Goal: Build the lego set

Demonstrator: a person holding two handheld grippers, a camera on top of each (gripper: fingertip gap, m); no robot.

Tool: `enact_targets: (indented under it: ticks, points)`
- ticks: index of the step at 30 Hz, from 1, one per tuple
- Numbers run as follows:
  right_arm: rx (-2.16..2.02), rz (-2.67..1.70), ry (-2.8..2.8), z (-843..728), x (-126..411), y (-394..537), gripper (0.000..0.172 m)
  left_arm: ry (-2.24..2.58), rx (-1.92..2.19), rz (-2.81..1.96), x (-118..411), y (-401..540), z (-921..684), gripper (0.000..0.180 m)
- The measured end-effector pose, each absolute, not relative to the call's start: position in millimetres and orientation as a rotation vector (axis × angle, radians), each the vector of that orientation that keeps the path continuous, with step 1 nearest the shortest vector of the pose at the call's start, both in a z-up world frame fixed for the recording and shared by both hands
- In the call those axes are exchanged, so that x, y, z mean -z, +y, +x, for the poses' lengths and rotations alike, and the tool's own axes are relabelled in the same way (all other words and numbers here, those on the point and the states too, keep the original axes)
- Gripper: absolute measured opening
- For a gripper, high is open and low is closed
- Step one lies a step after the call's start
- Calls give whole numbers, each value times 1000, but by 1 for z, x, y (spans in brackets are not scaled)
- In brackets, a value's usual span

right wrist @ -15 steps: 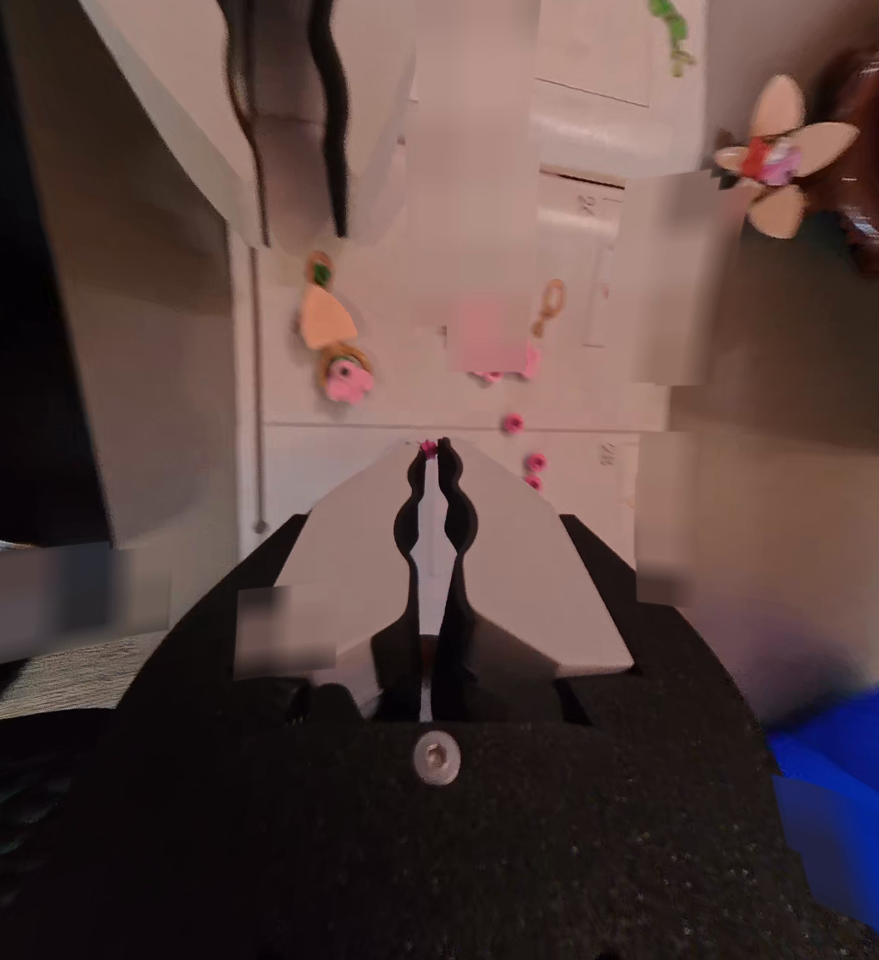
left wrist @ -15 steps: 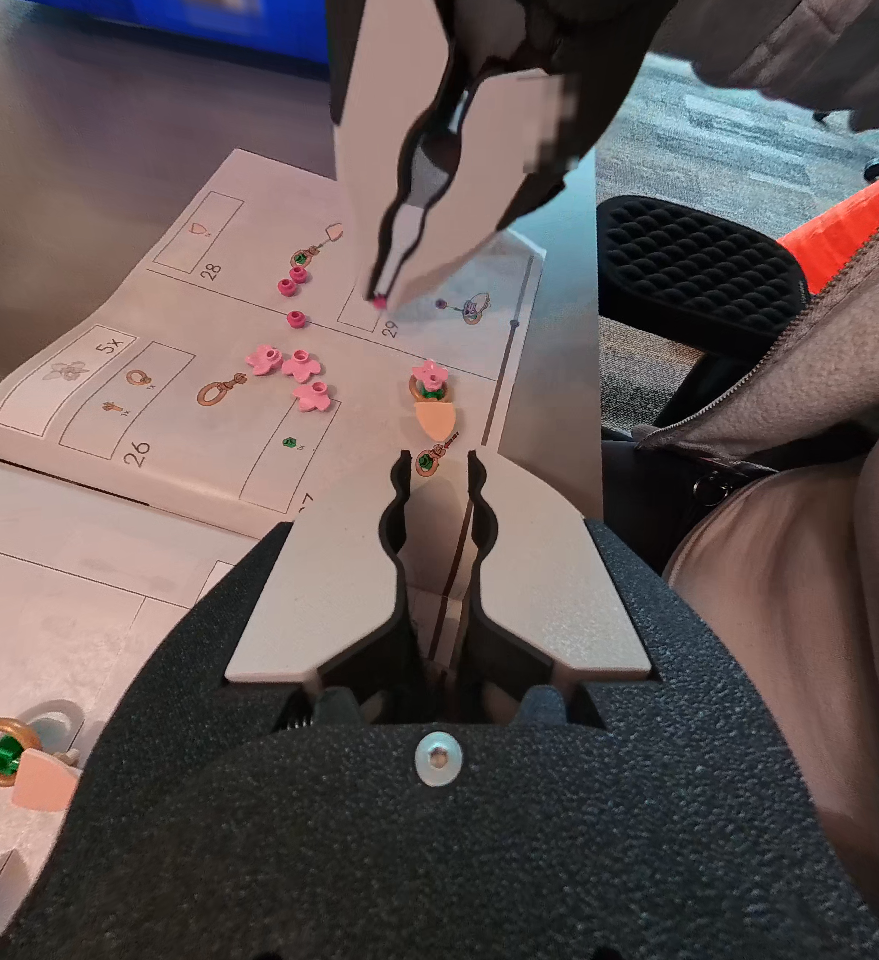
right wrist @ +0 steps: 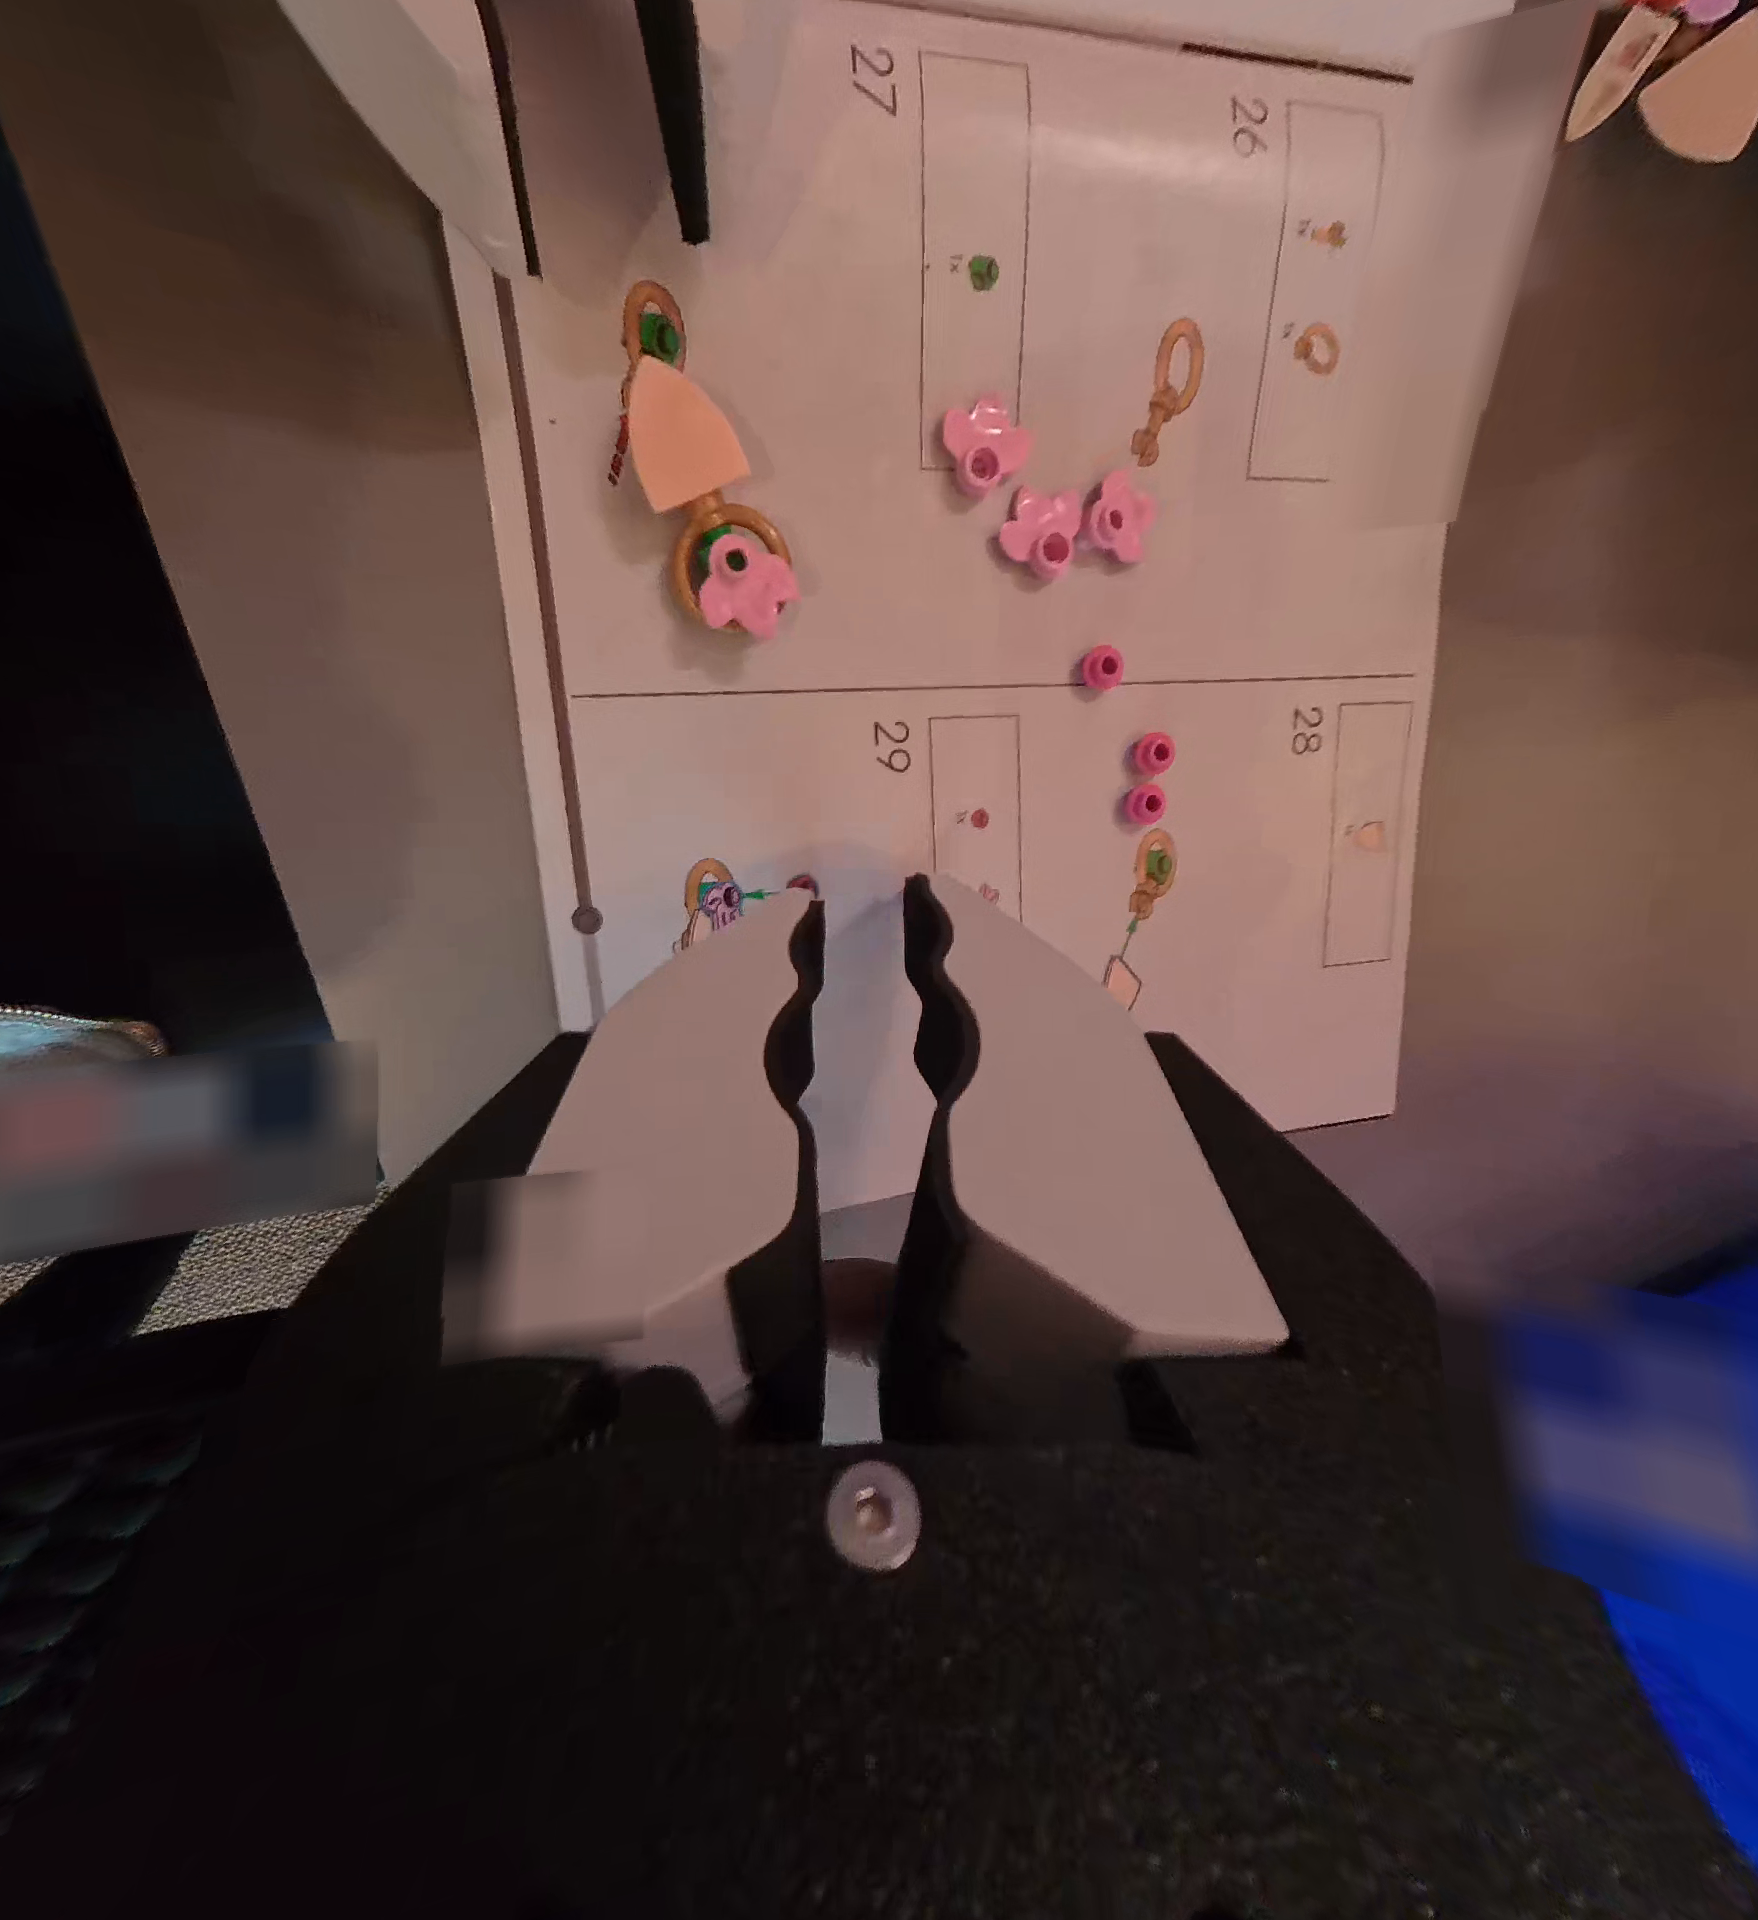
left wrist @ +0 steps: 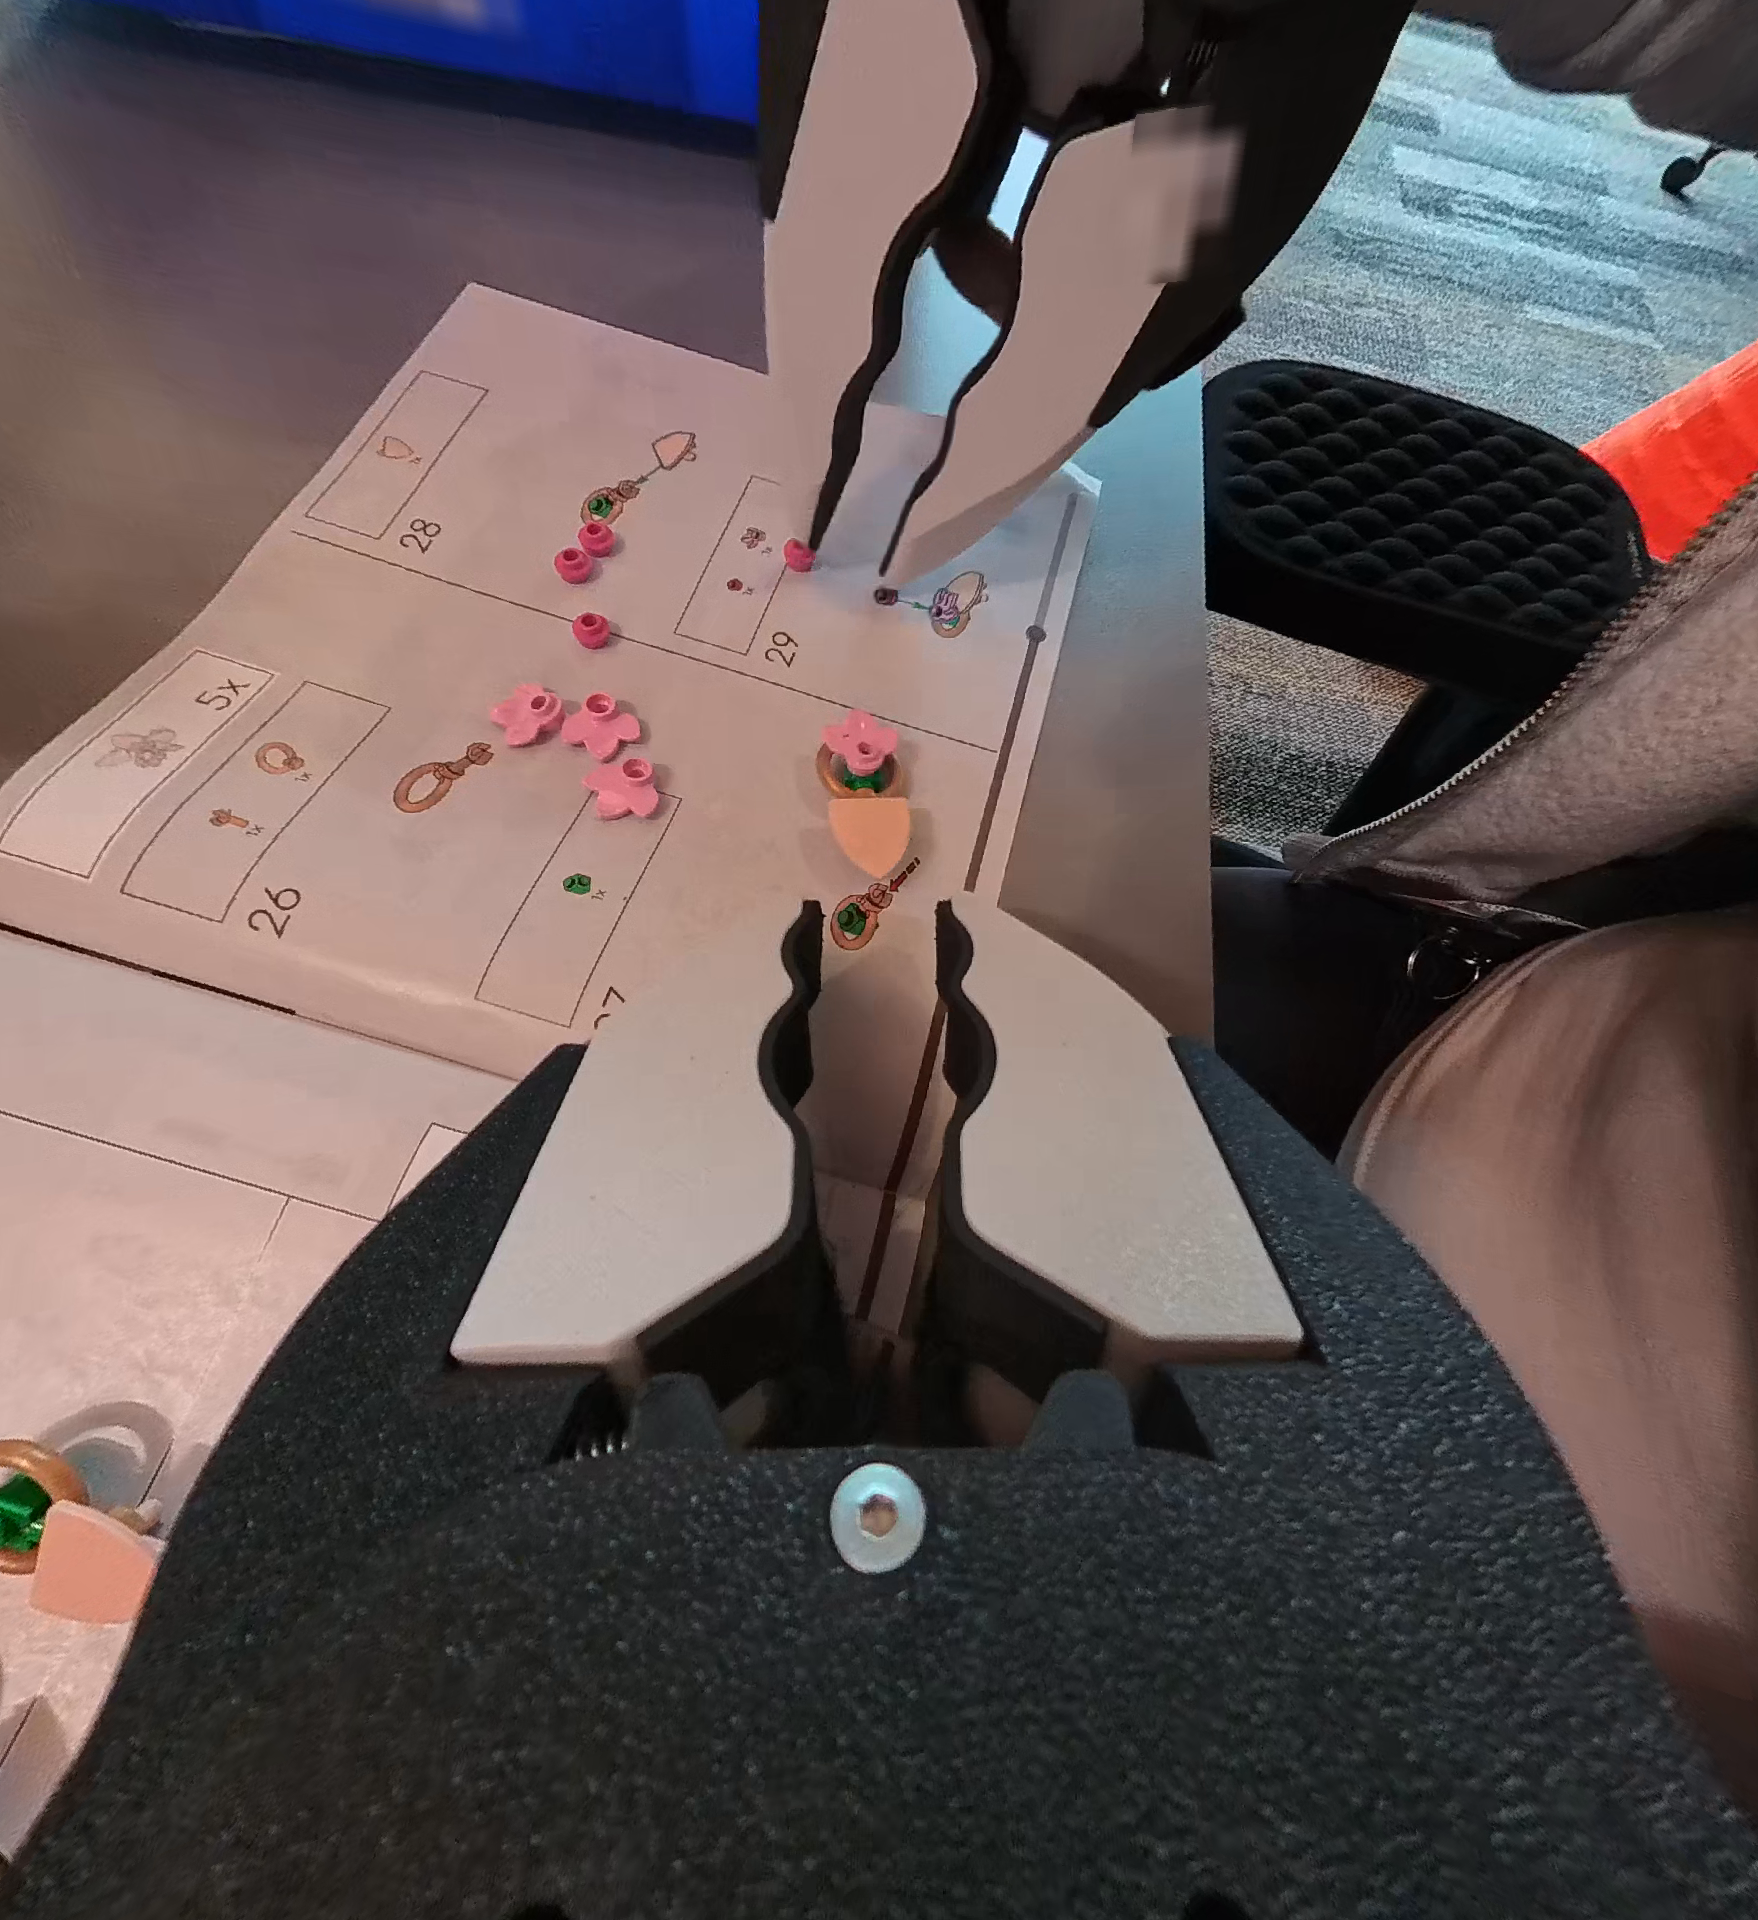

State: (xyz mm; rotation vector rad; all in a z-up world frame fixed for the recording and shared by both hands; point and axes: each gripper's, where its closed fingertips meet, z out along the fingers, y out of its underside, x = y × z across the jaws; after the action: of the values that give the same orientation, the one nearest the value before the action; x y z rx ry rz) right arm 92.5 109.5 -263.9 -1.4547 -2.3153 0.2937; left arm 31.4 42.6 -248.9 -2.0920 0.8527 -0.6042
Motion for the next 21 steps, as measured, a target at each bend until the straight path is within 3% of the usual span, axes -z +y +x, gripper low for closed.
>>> enact_targets:
  ticks: [21]
  points:
    - [-365, -1663, -2507, 87, 268, 120, 11, 841, 631, -2077, 246, 42, 32, 21]
